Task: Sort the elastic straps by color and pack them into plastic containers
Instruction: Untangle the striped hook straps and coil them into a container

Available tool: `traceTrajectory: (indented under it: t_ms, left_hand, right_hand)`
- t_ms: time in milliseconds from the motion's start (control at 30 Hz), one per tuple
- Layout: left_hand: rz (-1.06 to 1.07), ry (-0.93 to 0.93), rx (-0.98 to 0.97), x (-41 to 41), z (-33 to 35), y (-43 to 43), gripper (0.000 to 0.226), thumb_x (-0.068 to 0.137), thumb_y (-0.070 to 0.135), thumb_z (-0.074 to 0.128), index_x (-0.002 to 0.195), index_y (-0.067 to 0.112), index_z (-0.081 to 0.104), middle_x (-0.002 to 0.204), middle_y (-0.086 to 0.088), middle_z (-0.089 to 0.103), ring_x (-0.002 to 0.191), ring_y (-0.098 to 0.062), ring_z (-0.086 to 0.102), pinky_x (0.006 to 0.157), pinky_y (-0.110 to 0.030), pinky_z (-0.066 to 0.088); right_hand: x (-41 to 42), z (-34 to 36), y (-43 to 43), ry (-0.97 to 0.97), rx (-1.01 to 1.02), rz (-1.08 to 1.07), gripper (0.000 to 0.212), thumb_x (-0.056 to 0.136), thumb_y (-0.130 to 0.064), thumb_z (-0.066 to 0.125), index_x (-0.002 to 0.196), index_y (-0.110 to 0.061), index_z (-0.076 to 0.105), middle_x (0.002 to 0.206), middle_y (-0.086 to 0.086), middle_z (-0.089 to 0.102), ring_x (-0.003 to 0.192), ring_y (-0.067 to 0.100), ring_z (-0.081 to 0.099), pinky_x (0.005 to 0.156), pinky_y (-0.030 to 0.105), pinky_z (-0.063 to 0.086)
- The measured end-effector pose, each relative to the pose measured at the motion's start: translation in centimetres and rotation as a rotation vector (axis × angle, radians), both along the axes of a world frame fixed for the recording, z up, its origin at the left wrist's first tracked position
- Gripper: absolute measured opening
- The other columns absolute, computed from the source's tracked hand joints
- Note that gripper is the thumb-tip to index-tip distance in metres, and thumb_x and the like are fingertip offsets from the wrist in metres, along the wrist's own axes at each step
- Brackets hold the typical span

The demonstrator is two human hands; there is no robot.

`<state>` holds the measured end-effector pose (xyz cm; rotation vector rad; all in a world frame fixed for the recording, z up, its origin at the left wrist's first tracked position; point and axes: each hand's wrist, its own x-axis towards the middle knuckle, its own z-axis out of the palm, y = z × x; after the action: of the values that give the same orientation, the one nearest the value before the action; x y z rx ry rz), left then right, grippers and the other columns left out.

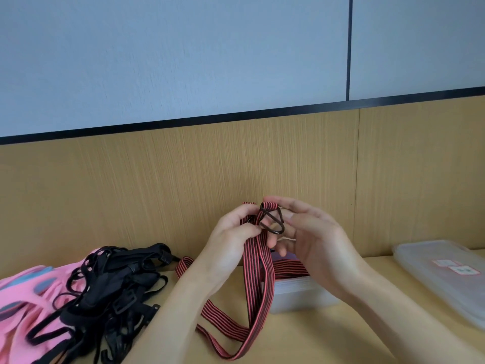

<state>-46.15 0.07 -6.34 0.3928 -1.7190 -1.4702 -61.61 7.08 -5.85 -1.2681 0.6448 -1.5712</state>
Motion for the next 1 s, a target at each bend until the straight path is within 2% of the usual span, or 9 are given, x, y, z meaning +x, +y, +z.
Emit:
traceTrajectory:
  t_ms: [100, 200, 300, 433, 500, 567, 700, 833, 1000]
  left_hand:
    - [0.081, 0.020, 0.021, 0.0, 0.8, 0.2, 0.032, 0.087, 0.003, 0.048, 0.109, 0.009, 0.070, 0.094, -0.021, 0.065, 0.077, -0.031, 0.063, 0.073, -0.049, 0.057]
    - [0.058, 0.064, 0.073, 0.2, 2.6, 0.8, 0.045, 0.071, 0.000, 0.041, 0.108, 0.005, 0.067, 0.078, -0.011, 0.062, 0.064, -0.027, 0.054, 0.063, -0.047, 0.053]
    - [0.066, -0.002, 0.007, 0.8, 5.2, 1.6, 0.052, 0.071, -0.012, 0.036, 0.115, -0.001, 0.059, 0.071, -0.007, 0.056, 0.064, -0.027, 0.055, 0.069, -0.046, 0.051]
    - [0.172, -0.182, -0.172, 2.5, 10.0, 2.7, 0.065, 0.084, -0.027, 0.027, 0.121, 0.011, 0.064, 0.098, -0.009, 0.073, 0.090, -0.026, 0.069, 0.086, -0.046, 0.056]
    - [0.232, -0.219, -0.220, 3.1, 12.5, 3.4, 0.066, 0.089, -0.027, 0.027, 0.123, 0.015, 0.065, 0.122, -0.012, 0.065, 0.106, -0.024, 0.070, 0.097, -0.050, 0.056]
    - [0.252, -0.206, -0.251, 3.3, 14.7, 4.4, 0.066, 0.089, -0.028, 0.025, 0.122, 0.012, 0.065, 0.126, -0.014, 0.057, 0.111, -0.027, 0.070, 0.095, -0.049, 0.058]
    - [0.337, -0.178, -0.289, 3.5, 18.4, 6.2, 0.065, 0.090, -0.027, 0.023, 0.121, 0.011, 0.066, 0.121, -0.017, 0.057, 0.108, -0.033, 0.071, 0.086, -0.041, 0.062]
    - [0.419, -0.147, -0.323, 3.3, 21.1, 7.5, 0.061, 0.092, -0.021, 0.028, 0.125, 0.014, 0.065, 0.124, -0.023, 0.058, 0.102, -0.035, 0.071, 0.083, -0.043, 0.063]
    - [0.470, -0.107, -0.349, 2.9, 23.9, 8.4, 0.068, 0.096, -0.014, 0.028, 0.144, 0.028, 0.051, 0.116, -0.017, 0.063, 0.089, -0.029, 0.072, 0.071, -0.032, 0.061]
  right_hand:
    - [-0.2, 0.4, 0.4, 0.002, -0.045, 0.161, 0.068, 0.068, 0.001, 0.046, 0.136, 0.002, 0.053, 0.104, 0.019, 0.064, 0.074, 0.027, 0.064, 0.061, 0.033, 0.049]
    - [0.1, 1.1, 0.4, 0.069, -0.096, 0.092, 0.069, 0.067, 0.019, 0.052, 0.133, -0.001, 0.055, 0.106, 0.018, 0.065, 0.075, 0.027, 0.064, 0.061, 0.031, 0.053]
    - [0.6, 2.6, 0.1, 0.117, -0.146, -0.053, 0.055, 0.082, 0.028, 0.055, 0.126, -0.004, 0.061, 0.099, 0.014, 0.071, 0.070, 0.024, 0.066, 0.059, 0.028, 0.052]
    - [1.2, 5.8, 0.6, 0.124, -0.173, -0.198, 0.026, 0.092, 0.004, 0.066, 0.114, -0.009, 0.068, 0.089, 0.013, 0.075, 0.060, 0.019, 0.068, 0.053, 0.022, 0.048]
    - [1.4, 7.5, 1.2, 0.150, -0.160, -0.267, 0.013, 0.096, -0.008, 0.066, 0.108, -0.010, 0.068, 0.081, 0.011, 0.075, 0.059, 0.018, 0.067, 0.053, 0.022, 0.046]
    - [1.6, 9.4, 1.8, 0.186, -0.152, -0.346, 0.008, 0.099, -0.014, 0.064, 0.102, -0.007, 0.068, 0.072, 0.008, 0.074, 0.057, 0.016, 0.066, 0.051, 0.021, 0.044]
    - [2.1, 13.2, 3.2, 0.299, -0.161, -0.441, 0.025, 0.100, -0.022, 0.063, 0.078, -0.011, 0.065, 0.062, 0.005, 0.070, 0.051, 0.016, 0.063, 0.048, 0.021, 0.041]
    - [2.2, 16.8, 4.3, 0.341, -0.181, -0.485, 0.027, 0.099, -0.022, 0.063, 0.075, -0.010, 0.065, 0.061, 0.005, 0.069, 0.049, 0.015, 0.063, 0.049, 0.023, 0.042]
    - [2.1, 20.6, 5.8, 0.365, -0.223, -0.511, 0.030, 0.100, -0.027, 0.063, 0.074, -0.011, 0.062, 0.058, 0.005, 0.067, 0.047, 0.019, 0.062, 0.051, 0.025, 0.048]
